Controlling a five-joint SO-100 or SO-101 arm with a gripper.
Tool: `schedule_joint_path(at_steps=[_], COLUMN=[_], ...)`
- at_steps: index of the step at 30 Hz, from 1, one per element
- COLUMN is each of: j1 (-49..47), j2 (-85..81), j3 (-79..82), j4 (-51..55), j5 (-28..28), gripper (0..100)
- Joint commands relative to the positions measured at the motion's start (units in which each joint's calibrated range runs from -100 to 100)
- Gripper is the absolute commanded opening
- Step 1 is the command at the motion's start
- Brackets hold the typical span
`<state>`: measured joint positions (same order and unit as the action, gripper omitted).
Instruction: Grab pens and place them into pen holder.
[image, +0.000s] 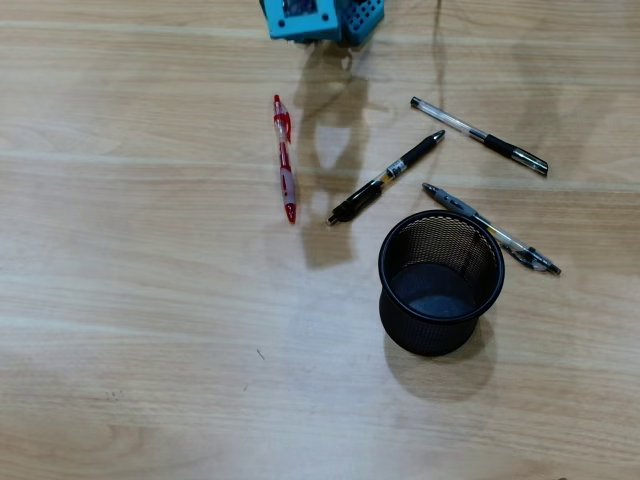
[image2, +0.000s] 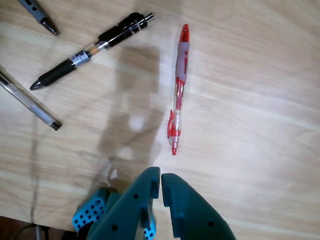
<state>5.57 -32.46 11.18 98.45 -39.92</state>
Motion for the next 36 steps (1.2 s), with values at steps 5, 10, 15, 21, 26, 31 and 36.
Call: schedule_joint_path(at_steps=[5, 10, 15, 21, 26, 31, 36], j1=[0.87, -1.32, -2.14, -3.52, -3.97, -3.97, -4.07], j2=[6.09, 10.84, 15.26, 21.12, 26.98, 32.41, 32.75], j3=[-3.04, -3.22, -3.04, -2.49, -2.31, -0.14, 12.62], j4=[0.28, -0.09, -6.28, -11.48, -12.48, -15.30, -33.25], j5=[-2.64, -4.11, -4.11, -4.16, -4.21, -4.95, -4.95], gripper=[6, 28, 31, 35, 34, 34, 34])
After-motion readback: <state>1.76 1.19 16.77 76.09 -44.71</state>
